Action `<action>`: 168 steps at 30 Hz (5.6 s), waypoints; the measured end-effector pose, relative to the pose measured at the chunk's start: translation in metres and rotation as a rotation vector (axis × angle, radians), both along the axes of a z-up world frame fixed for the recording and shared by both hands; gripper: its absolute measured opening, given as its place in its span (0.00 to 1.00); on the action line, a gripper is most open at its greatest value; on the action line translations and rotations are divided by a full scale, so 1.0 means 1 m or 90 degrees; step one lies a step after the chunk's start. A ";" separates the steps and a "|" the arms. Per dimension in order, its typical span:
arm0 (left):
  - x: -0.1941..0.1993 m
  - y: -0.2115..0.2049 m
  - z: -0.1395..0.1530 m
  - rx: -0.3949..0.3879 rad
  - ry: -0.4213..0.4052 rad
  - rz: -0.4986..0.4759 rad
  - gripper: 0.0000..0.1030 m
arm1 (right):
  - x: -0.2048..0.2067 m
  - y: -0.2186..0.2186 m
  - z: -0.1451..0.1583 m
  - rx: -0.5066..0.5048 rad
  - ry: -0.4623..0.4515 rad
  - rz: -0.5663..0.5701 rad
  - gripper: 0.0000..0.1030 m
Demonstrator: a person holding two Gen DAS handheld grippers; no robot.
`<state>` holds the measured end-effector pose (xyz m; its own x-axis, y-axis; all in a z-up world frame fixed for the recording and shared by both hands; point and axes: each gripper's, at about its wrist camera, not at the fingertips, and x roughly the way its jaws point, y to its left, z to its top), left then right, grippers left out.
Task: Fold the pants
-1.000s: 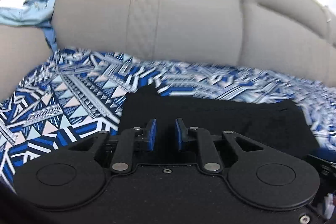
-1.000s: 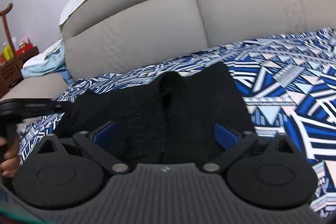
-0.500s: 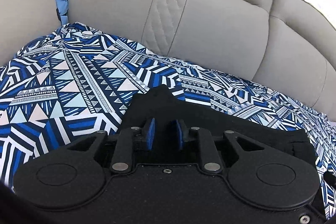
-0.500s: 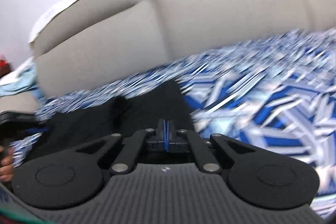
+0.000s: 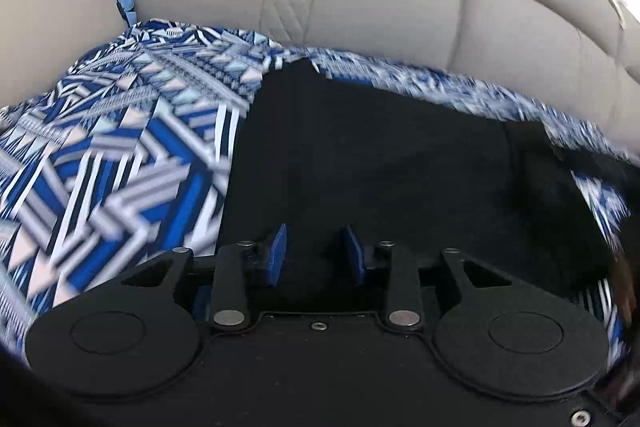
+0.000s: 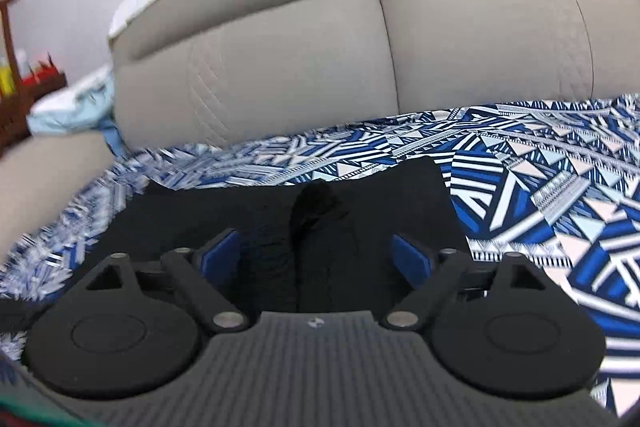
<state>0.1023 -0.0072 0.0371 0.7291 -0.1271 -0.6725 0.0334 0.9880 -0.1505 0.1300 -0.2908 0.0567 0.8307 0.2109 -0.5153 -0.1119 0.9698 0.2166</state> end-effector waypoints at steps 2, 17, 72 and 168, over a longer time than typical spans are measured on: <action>-0.021 -0.002 -0.001 0.013 -0.001 -0.007 0.32 | 0.014 0.003 -0.001 -0.015 0.012 -0.004 0.95; 0.016 0.011 0.057 -0.001 -0.104 0.010 0.36 | 0.032 -0.001 -0.003 0.034 0.023 -0.030 0.34; -0.042 -0.045 0.005 0.100 -0.039 -0.045 0.60 | 0.000 -0.056 -0.001 0.034 -0.007 -0.135 1.00; 0.247 -0.008 -0.010 0.112 -0.045 0.085 0.48 | 0.141 -0.005 -0.020 -0.029 0.026 -0.038 0.70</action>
<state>0.3493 -0.0151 0.0269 0.7778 0.0883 -0.6222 -0.0947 0.9952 0.0229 0.2710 -0.2959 0.0371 0.8193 0.1366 -0.5569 -0.0454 0.9836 0.1745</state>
